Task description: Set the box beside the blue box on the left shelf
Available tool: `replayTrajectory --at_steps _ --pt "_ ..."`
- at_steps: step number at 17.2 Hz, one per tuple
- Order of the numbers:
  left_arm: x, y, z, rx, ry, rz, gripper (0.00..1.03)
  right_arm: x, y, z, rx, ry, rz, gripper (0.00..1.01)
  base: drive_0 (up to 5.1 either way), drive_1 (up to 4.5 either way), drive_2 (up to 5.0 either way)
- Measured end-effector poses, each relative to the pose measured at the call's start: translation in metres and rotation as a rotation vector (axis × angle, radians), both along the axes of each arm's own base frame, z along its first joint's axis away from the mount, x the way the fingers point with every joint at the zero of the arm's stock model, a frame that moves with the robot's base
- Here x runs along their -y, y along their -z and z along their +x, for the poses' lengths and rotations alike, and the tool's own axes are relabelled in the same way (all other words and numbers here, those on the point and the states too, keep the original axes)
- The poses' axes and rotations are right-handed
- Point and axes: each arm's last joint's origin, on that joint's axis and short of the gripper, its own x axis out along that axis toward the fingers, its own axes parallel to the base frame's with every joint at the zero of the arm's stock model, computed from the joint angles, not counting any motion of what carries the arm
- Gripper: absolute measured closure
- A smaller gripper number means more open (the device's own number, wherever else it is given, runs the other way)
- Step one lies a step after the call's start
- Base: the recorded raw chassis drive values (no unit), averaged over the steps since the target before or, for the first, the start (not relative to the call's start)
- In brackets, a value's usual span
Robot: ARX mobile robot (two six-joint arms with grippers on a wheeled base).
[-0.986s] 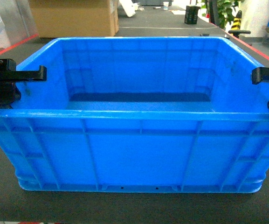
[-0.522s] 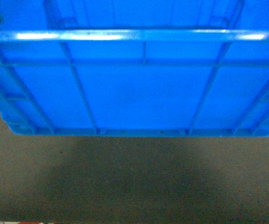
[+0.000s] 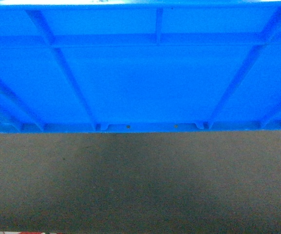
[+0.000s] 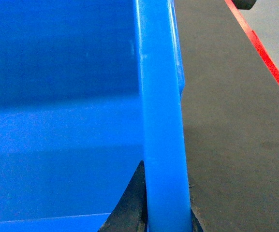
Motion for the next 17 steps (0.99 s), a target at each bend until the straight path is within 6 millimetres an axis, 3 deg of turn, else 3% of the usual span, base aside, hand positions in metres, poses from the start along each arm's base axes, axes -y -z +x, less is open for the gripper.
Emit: replayTrajectory --at_steps 4,9,17 --pt "-0.0006 -0.0080 -0.0081 0.069 0.001 0.007 0.91 -0.0003 -0.0063 -0.0124 0.061 0.017 -0.002 0.91 0.0 0.00 0.0" --pt "-0.0008 -0.0067 -0.0081 0.057 -0.002 0.015 0.91 -0.0006 -0.0041 -0.0114 0.048 0.017 -0.007 0.91 0.0 0.00 0.0" --pt "-0.0009 -0.0070 -0.0082 0.059 -0.004 0.021 0.91 -0.0017 -0.0041 -0.0117 0.049 0.015 -0.007 0.91 -1.6 -1.56 -1.6"
